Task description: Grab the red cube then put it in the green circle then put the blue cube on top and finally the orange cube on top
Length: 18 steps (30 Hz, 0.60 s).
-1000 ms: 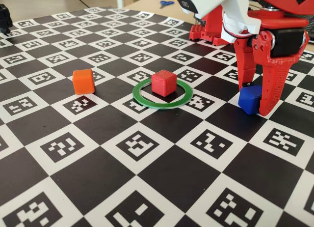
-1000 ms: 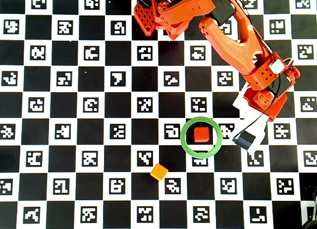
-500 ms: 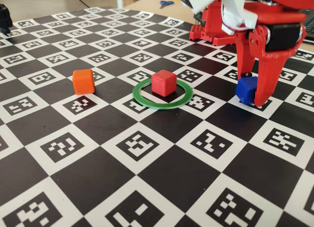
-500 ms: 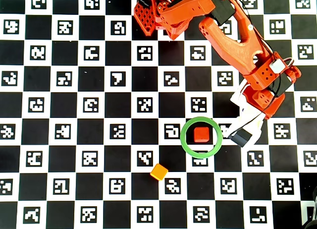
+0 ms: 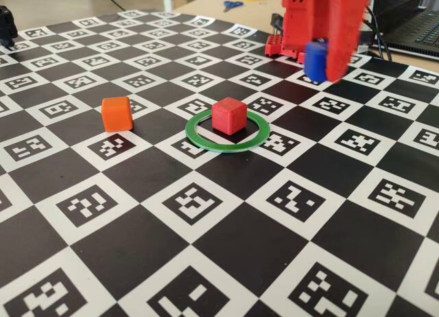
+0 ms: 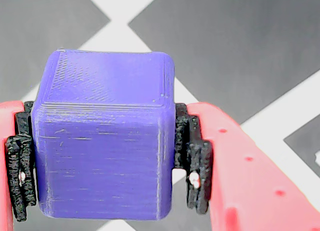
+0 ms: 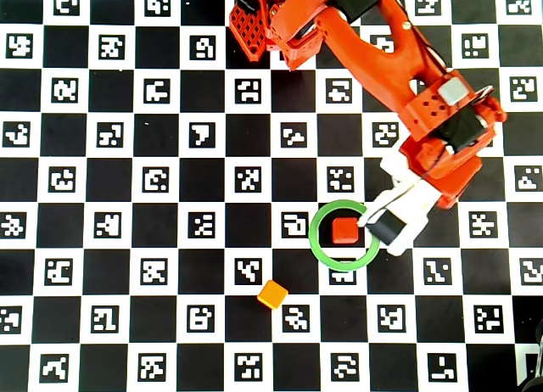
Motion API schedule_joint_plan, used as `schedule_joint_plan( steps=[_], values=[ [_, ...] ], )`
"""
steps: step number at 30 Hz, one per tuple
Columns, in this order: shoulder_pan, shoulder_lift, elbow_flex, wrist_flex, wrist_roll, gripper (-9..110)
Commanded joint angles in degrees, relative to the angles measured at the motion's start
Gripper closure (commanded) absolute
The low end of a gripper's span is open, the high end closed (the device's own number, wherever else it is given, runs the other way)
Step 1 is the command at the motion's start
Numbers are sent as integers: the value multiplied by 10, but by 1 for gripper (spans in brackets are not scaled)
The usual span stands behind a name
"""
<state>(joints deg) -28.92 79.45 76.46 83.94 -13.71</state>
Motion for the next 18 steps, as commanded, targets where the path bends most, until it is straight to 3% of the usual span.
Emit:
schedule_joint_plan(
  steps=[1, 10, 18],
  values=[
    [54, 82, -68, 20, 25, 97],
    [98, 102, -120, 68, 208, 98],
    [120, 92, -94, 57, 294, 99]
  ],
)
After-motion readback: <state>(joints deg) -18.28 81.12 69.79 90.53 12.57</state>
